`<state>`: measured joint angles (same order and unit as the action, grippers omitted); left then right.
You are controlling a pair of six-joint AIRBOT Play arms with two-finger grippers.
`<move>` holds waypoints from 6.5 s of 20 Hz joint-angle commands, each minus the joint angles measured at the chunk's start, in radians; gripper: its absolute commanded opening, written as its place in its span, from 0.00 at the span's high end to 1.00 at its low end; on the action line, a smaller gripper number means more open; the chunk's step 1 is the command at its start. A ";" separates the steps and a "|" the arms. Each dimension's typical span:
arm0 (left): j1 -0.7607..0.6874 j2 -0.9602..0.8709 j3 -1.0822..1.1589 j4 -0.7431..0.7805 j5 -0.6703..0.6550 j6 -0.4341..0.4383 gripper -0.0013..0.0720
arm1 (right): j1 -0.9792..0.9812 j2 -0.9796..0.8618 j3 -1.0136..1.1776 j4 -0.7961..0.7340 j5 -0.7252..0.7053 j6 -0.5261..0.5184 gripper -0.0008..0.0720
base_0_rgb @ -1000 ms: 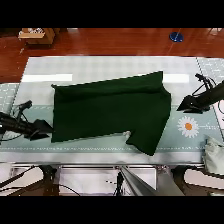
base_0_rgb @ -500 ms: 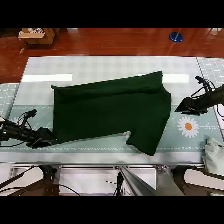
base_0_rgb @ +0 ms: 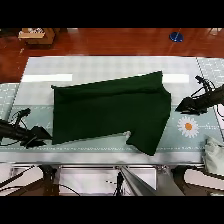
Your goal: Fold the shirts.
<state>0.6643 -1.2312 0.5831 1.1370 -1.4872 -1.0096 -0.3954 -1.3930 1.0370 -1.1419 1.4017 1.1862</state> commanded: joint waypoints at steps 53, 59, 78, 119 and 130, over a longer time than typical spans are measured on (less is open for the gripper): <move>-0.262 0.063 0.182 -0.640 0.478 -0.001 0.95 | 0.279 -0.023 0.185 0.229 -0.722 0.069 0.93; -0.299 -0.162 0.261 -0.640 0.493 0.003 0.95 | 0.308 -0.231 0.342 0.250 -0.794 0.070 0.93; -0.117 -0.343 0.531 -0.342 0.289 -0.120 0.49 | 0.024 -0.195 0.382 0.035 -0.524 0.248 0.23; -0.451 -0.222 0.531 -0.634 0.158 -0.129 0.95 | 0.254 -0.093 0.454 0.089 -0.077 0.071 0.93; -0.619 -0.210 0.531 -0.589 0.015 -0.130 0.79 | 0.254 0.123 0.453 -0.027 0.074 0.122 0.93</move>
<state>0.0551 -1.4425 1.1133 0.5156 -1.4376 -1.1385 -0.1421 -1.3018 1.4902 -1.1400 1.4425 1.2968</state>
